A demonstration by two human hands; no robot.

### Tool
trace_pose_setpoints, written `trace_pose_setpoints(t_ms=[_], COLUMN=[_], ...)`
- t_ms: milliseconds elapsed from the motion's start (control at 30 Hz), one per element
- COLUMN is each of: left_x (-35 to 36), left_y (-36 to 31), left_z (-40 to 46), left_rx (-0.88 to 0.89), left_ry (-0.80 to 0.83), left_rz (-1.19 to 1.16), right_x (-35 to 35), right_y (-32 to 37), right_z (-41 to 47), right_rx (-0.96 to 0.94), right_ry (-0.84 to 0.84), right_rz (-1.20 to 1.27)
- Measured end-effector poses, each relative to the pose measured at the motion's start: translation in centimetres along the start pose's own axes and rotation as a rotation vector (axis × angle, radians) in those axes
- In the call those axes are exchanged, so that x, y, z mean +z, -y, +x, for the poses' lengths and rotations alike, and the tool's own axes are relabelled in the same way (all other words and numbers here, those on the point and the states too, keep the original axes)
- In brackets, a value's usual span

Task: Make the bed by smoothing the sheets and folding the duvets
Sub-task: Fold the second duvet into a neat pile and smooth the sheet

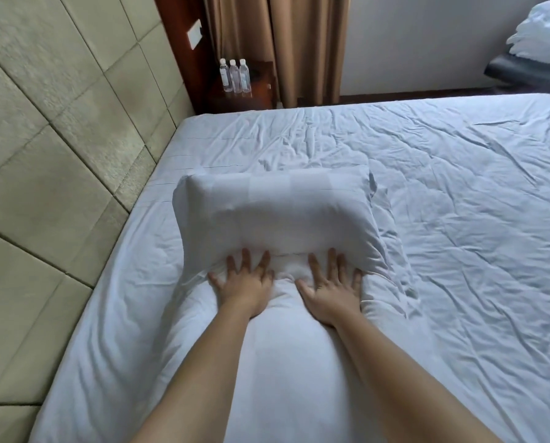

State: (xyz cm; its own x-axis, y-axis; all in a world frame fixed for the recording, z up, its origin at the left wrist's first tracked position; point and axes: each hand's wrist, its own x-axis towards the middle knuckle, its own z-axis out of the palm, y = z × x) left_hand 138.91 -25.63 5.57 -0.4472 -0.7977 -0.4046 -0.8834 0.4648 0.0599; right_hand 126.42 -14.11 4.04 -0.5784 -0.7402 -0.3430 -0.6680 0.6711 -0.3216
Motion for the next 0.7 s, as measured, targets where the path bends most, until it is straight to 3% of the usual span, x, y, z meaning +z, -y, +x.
trace_pose_setpoints(t_ms=[100, 200, 267, 300, 367, 467, 600, 700], left_x=[-0.7, -2.3, -3.2, -3.5, -3.8, -4.7, -6.2, -8.8], left_y=[0.3, 1.4, 1.7, 1.4, 0.7, 1.0, 1.9, 1.4], left_z=[1.0, 1.6, 1.3, 1.0, 0.7, 1.7, 2.2, 1.0], left_rx=[0.026, -0.038, -0.171, -0.238, -0.361, -0.53, -0.405, -0.306], left_ry=[0.032, -0.245, -0.421, -0.434, -0.381, -0.319, -0.311, -0.431], left_rz=[-0.032, -0.215, -0.391, -0.43, -0.489, -0.632, -0.564, -0.604], right_x=[-1.5, -4.8, -6.8, -7.5, -7.9, -7.7, -9.0, -11.3], right_y=[0.5, 0.6, 0.2, -0.1, -0.8, -1.8, -1.7, -0.2], right_z=[0.8, 1.7, 2.2, 2.2, 2.0, 1.5, 0.7, -0.2], right_rx=[0.012, 0.017, 0.144, 0.246, 0.458, 0.53, 0.435, 0.358], right_ry=[0.063, -0.287, -0.5, -0.506, -0.365, -0.302, -0.408, -0.49], right_rz=[0.013, 0.071, 0.152, 0.195, 0.265, 0.269, 0.388, 0.376])
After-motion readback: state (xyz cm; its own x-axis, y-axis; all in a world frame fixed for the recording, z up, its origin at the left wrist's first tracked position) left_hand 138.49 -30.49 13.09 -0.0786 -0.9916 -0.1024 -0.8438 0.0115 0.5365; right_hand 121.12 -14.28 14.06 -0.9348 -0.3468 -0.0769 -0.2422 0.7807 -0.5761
